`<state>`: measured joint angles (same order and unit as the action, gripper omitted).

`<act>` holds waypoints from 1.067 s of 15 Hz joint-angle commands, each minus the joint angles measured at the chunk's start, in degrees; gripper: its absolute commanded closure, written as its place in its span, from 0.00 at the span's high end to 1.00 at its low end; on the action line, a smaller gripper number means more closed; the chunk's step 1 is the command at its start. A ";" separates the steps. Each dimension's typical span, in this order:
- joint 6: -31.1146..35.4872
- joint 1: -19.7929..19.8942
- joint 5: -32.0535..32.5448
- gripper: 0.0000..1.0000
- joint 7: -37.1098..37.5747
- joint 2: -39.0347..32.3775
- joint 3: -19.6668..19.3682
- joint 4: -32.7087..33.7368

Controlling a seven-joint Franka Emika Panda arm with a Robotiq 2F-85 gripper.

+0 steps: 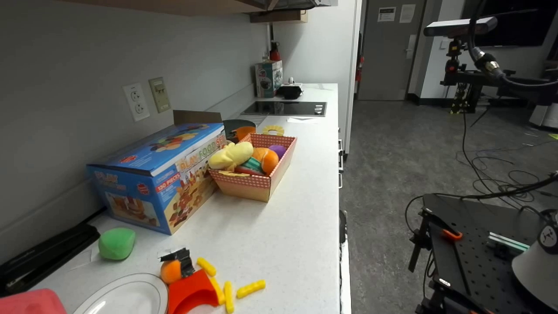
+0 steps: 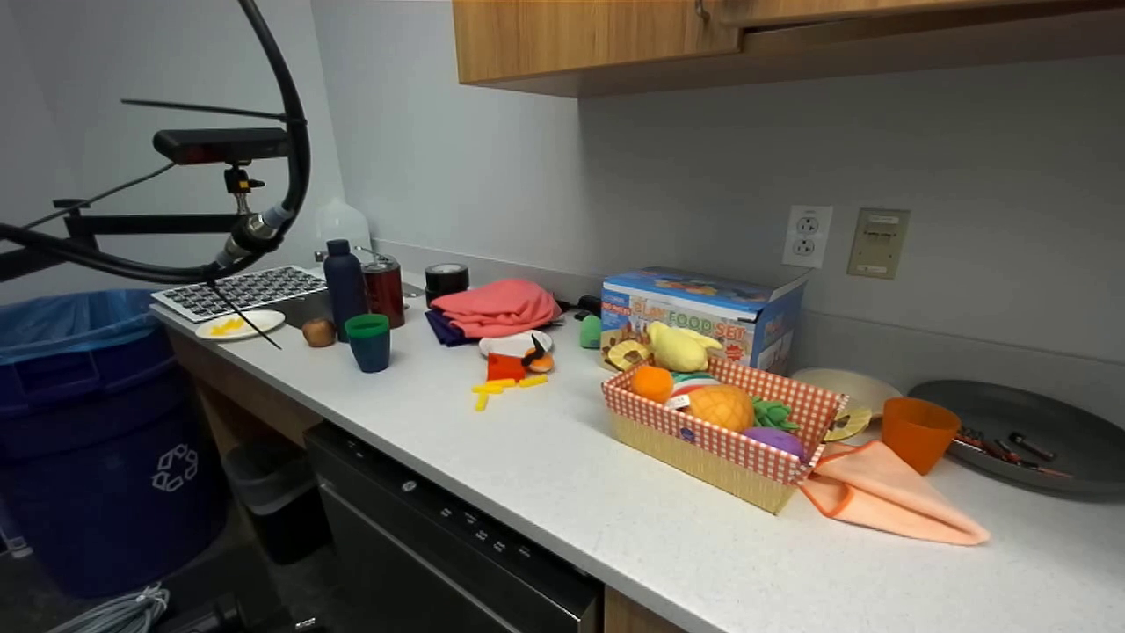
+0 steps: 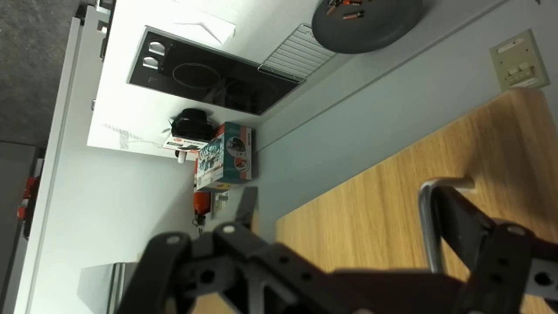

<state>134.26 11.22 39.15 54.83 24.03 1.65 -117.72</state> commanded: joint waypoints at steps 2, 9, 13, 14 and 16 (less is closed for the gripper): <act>-4.46 3.56 0.02 1.00 -8.88 3.90 -3.23 -2.51; -1.37 7.58 2.26 1.00 -10.35 6.57 -3.15 -4.60; 3.03 10.34 7.56 1.00 -11.14 8.63 -4.14 -8.15; 3.46 11.21 8.98 1.00 -10.73 9.19 -4.35 -8.91; 4.27 13.11 12.45 1.00 -9.11 10.40 -4.14 -10.43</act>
<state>134.70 17.52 44.37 42.71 36.52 -0.66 -128.06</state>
